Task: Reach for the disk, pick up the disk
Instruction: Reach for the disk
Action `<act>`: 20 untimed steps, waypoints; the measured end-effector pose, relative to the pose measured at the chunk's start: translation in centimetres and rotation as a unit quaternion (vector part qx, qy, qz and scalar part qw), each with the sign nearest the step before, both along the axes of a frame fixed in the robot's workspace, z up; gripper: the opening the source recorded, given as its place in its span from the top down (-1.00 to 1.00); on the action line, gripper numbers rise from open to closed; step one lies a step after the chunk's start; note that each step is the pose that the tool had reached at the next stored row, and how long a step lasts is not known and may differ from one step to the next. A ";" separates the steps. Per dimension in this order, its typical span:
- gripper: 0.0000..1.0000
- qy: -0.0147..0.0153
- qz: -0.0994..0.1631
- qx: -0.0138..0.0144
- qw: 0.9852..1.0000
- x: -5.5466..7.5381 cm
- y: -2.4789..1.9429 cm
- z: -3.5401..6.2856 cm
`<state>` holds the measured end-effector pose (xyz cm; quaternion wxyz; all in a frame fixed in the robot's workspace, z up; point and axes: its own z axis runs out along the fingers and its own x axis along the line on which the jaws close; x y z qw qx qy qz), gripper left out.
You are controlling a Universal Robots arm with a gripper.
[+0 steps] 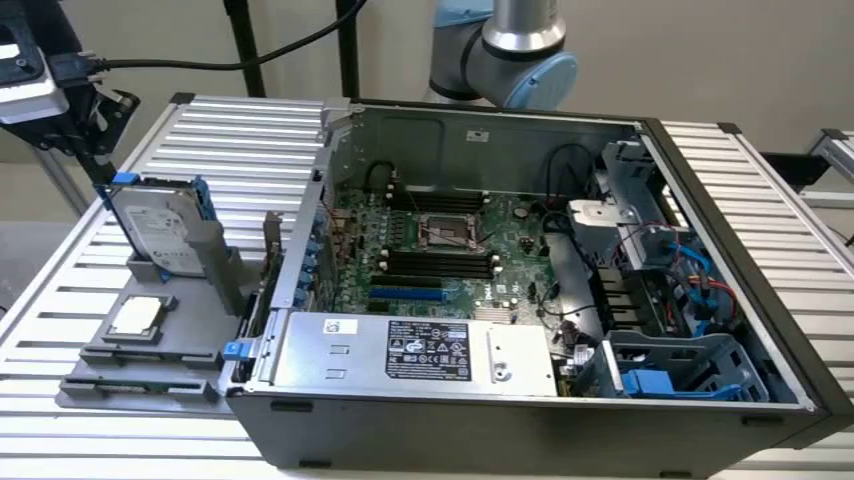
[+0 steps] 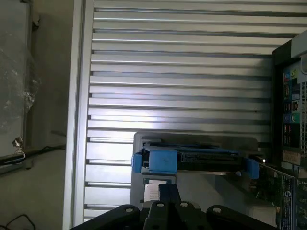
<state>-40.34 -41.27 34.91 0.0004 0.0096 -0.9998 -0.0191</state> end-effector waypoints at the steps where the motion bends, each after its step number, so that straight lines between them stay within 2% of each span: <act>1: 0.79 0.000 0.000 0.000 1.000 0.0 0.00 0.00; 3: 0.79 0.000 0.000 0.000 1.000 0.0 0.08 0.01; 6: 0.79 0.000 0.000 0.000 1.000 0.0 0.62 0.00; 12: 0.79 0.000 0.000 0.000 1.000 0.0 2.14 0.00; 15: 0.79 0.000 0.001 0.000 1.000 0.0 2.66 0.00; 17: 0.79 0.000 0.009 0.000 1.000 0.0 2.73 0.00; 20: 0.79 0.000 0.036 0.000 0.999 0.0 2.74 0.00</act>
